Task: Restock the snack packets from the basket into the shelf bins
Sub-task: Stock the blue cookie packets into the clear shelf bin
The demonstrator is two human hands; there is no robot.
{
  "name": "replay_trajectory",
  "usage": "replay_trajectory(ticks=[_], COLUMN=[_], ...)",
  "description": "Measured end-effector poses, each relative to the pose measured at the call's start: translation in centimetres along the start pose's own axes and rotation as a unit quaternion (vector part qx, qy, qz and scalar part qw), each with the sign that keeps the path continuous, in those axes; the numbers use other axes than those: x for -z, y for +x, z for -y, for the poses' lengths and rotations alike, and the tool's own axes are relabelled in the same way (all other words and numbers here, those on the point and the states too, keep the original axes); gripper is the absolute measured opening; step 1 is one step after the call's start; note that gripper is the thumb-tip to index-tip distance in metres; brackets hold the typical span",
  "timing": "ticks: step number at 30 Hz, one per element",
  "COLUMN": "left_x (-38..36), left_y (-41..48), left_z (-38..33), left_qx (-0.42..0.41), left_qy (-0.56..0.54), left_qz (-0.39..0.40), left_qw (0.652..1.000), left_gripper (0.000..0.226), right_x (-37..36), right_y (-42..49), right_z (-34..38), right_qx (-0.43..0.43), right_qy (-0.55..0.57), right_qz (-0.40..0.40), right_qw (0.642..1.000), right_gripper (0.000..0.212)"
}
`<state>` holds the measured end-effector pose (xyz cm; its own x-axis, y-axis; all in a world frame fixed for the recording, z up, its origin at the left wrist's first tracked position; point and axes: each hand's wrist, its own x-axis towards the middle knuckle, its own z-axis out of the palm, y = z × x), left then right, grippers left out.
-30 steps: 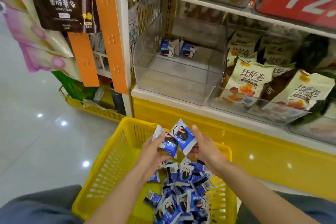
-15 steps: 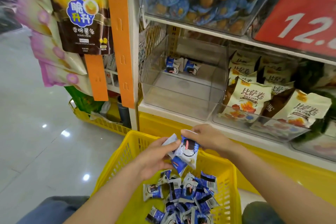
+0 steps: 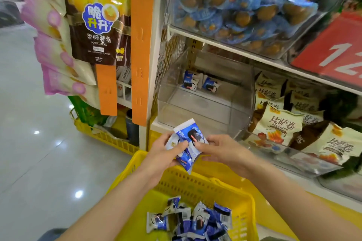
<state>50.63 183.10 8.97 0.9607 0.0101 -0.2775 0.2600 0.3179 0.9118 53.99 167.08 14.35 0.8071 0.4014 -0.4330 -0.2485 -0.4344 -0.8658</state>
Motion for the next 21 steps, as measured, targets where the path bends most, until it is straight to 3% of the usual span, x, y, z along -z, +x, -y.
replay_trajectory(ticks=[6, 8, 10, 13, 16, 21], left_x=[0.6, 0.9, 1.2, 1.6, 2.1, 3.6], left_y=[2.6, 3.3, 3.9, 4.8, 5.5, 6.6], left_z=[-3.6, -4.5, -4.8, -5.2, -5.6, -5.8], left_qx=[-0.065, -0.083, -0.084, -0.07, -0.078, -0.085], left_qy=[-0.045, -0.053, -0.062, -0.077, -0.088, -0.084], left_qz=[0.001, -0.009, -0.026, -0.055, -0.065, -0.07], left_qw=[0.997, 0.995, 0.994, 0.993, 0.991, 0.99], left_gripper=[0.032, 0.029, 0.028, 0.035, 0.033, 0.037], right_x=[4.1, 6.5, 8.3, 9.7, 10.5, 11.5], right_y=[2.4, 5.0, 8.2, 13.1, 17.0, 20.7], right_z=[6.3, 7.8, 8.2, 7.8, 6.6, 5.1], right_qx=[0.169, 0.176, 0.142, 0.067, 0.0, -0.021], right_qy=[-0.051, -0.068, -0.098, -0.186, -0.346, -0.415], right_qz=[-0.204, -0.301, -0.361, -0.396, -0.372, -0.352], right_qw=[0.963, 0.935, 0.917, 0.897, 0.862, 0.839], right_gripper=[0.011, 0.015, 0.031, 0.043, 0.031, 0.041])
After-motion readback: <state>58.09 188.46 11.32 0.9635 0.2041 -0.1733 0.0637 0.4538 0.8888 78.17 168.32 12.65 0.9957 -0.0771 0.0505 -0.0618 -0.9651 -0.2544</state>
